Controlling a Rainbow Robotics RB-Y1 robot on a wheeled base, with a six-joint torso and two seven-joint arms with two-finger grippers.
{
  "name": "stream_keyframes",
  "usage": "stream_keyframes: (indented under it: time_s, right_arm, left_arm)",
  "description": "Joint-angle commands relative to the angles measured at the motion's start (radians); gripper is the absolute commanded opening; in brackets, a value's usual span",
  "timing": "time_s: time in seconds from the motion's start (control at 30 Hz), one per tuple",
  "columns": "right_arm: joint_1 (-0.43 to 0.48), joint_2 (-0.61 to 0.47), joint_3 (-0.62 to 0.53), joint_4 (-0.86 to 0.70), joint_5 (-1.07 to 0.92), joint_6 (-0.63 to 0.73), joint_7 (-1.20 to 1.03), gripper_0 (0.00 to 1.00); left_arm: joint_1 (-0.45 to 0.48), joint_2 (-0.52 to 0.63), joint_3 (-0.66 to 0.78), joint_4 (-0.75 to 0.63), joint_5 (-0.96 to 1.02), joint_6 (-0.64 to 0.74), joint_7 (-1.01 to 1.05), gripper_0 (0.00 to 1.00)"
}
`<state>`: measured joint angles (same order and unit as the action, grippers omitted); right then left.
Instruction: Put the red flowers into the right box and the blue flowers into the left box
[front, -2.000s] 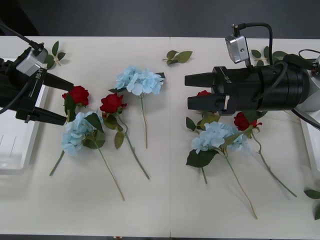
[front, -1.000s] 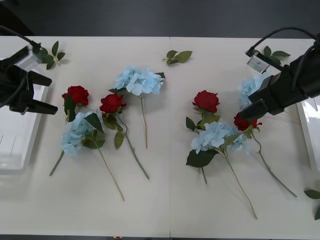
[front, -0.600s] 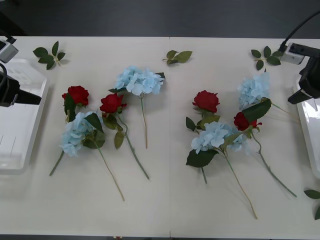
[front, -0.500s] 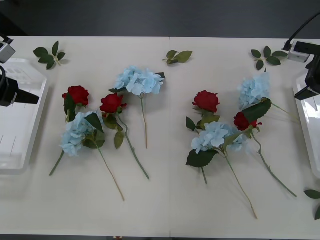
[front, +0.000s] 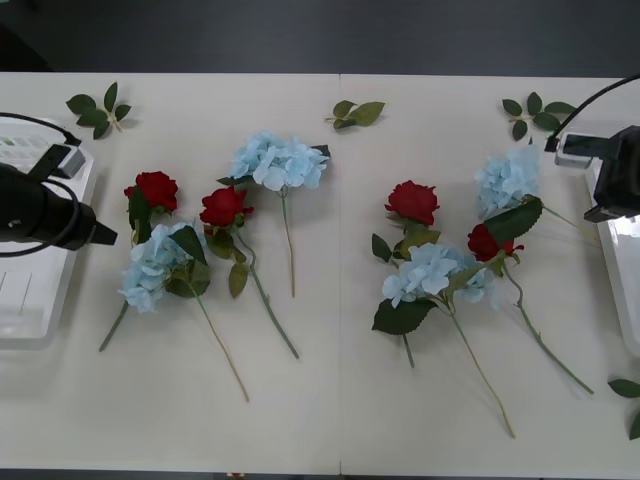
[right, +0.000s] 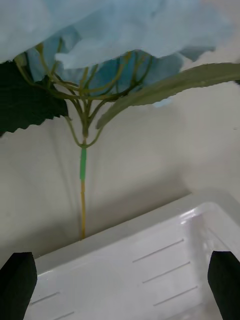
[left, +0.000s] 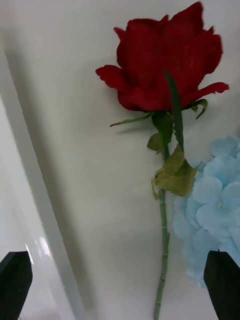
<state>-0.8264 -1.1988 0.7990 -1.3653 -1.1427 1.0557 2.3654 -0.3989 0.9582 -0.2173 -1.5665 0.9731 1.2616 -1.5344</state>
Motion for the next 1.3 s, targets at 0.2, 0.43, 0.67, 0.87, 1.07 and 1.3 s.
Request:
stream_keyframes:
  time_s: [0.2,0.43,0.67,0.87,1.07,1.3]
  right_arm:
    - [-0.020,0.128,-0.037,0.094,0.067,-0.026,0.015,1.00]
    - [-0.020,0.174,-0.035,0.143,0.115,-0.046,0.014,1.00]
    - [-0.020,0.211,-0.037,0.216,0.159,-0.071,0.015,1.00]
    - [-0.020,0.246,-0.035,0.272,0.181,-0.083,0.014,1.00]
    - [-0.019,0.278,-0.035,0.318,0.179,-0.085,0.014,1.00]
    - [-0.019,0.291,-0.018,0.348,0.159,-0.088,0.012,0.82]
  left_arm:
    - [-0.089,0.025,-0.102,-0.018,-0.131,-0.025,0.184,1.00]
    - [-0.110,-0.022,-0.131,-0.018,-0.263,-0.025,0.212,1.00]
    - [-0.150,-0.062,-0.202,0.003,-0.318,-0.025,0.238,1.00]
    - [-0.186,-0.096,-0.244,0.052,-0.332,-0.027,0.231,1.00]
    - [-0.196,-0.124,-0.260,0.097,-0.333,-0.039,0.221,1.00]
    - [-0.196,-0.147,-0.260,0.138,-0.333,-0.044,0.209,1.00]
